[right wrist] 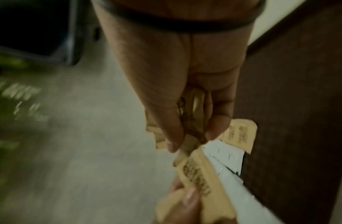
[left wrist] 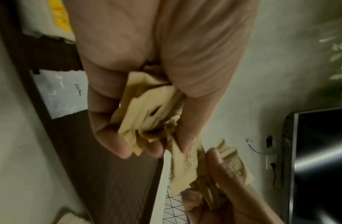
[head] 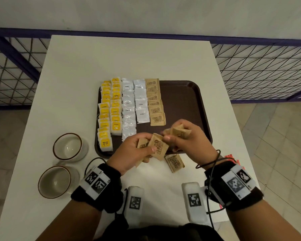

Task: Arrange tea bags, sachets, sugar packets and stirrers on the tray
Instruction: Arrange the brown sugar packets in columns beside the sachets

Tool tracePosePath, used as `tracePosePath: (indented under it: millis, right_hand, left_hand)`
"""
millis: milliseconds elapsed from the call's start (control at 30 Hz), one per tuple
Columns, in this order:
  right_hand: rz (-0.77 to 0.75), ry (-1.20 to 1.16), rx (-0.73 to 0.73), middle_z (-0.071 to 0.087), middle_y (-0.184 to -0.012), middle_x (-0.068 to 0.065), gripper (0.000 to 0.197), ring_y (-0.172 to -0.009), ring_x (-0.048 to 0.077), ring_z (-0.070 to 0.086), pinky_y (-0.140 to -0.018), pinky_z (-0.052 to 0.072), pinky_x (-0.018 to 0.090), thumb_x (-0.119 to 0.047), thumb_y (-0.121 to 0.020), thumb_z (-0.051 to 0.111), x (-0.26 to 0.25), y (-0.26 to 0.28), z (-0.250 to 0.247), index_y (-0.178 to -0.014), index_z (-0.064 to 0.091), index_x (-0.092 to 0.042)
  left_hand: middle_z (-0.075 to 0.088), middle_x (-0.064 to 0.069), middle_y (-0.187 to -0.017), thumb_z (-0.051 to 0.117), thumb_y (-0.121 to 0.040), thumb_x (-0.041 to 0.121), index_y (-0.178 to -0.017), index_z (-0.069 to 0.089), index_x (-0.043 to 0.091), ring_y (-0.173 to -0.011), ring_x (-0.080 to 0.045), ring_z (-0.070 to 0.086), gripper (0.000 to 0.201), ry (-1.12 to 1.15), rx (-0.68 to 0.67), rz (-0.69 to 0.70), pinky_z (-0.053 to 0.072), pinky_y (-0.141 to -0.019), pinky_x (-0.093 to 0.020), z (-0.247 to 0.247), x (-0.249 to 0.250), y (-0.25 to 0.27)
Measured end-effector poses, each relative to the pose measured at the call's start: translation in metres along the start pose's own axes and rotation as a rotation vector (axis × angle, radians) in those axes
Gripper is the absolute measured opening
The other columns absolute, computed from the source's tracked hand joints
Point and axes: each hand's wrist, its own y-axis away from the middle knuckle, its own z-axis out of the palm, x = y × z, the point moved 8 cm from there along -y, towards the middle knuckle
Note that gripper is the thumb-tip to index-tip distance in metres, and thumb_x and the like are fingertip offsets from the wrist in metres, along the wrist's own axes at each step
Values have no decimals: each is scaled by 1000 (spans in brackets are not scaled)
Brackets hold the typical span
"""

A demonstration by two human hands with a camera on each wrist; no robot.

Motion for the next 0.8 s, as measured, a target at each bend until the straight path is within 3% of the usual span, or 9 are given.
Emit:
tracePosePath:
  millis: [100,233,333,367,433,500,600,700,800]
  right_hand:
    - [35,112,-22,67,-75,4,18,-58,16,66,-55,59,35,-5,-79,71,3,-3,4,-82,54,-10]
    - [153,-379,129,71,-89,18,15,-75,28,71,-52,57,24,0,-82,66,18,1,6,-94,56,-1]
    - [173,-457,204,69,-98,23,22,-81,34,70,-55,58,25,-2,-84,64,25,4,13,-103,56,4]
    - [169,-442,216,69,-99,24,21,-80,34,70,-57,59,27,-3,-85,63,26,4,17,-103,56,4]
    - [171,-417,200,66,-103,26,18,-76,30,69,-62,60,31,-5,-89,59,28,5,26,-105,54,1]
    - [197,-472,155,65,-107,24,18,-82,26,68,-69,59,32,-5,-94,49,28,5,31,-112,51,-1]
    - [245,-631,89,63,-108,17,25,-87,22,67,-69,60,30,-2,-96,40,26,5,26,-120,46,-3]
    - [229,-585,59,64,-105,10,25,-83,16,67,-64,58,26,-1,-93,47,22,7,10,-117,46,-7]
    - [211,-575,40,67,-99,10,21,-82,18,69,-62,57,23,-1,-92,48,18,7,3,-113,50,-7]
  left_hand:
    - [71,-8,-99,58,-87,15,-106,64,20,-84,-20,69,20,190,-9,2,55,-67,-35,7,5,1]
    - [69,-10,-108,45,-82,47,-107,63,21,-91,-22,68,40,692,33,-70,55,-75,-36,14,-5,1]
    - [64,-13,-118,47,-80,57,-111,60,22,-94,-25,65,49,847,35,-79,53,-85,-40,20,-12,3]
    - [61,-14,-122,54,-79,55,-115,57,21,-92,-25,64,50,886,32,-60,53,-84,-39,22,-12,3]
    - [62,-16,-120,65,-81,32,-121,52,18,-90,-24,63,45,922,58,-18,53,-76,-34,22,-12,3]
    - [66,-14,-113,55,-85,11,-124,50,17,-93,-25,65,40,860,126,6,55,-74,-34,15,-13,2]
    - [69,-12,-110,49,-87,5,-120,53,20,-100,-28,67,36,830,127,3,56,-78,-39,7,-13,3]
    - [65,-15,-119,44,-86,-3,-125,52,24,-108,-31,64,48,875,90,-30,56,-78,-42,0,-12,5]
    - [65,-14,-118,35,-87,-10,-122,54,24,-105,-30,65,52,861,24,-35,57,-75,-41,-1,-9,6]
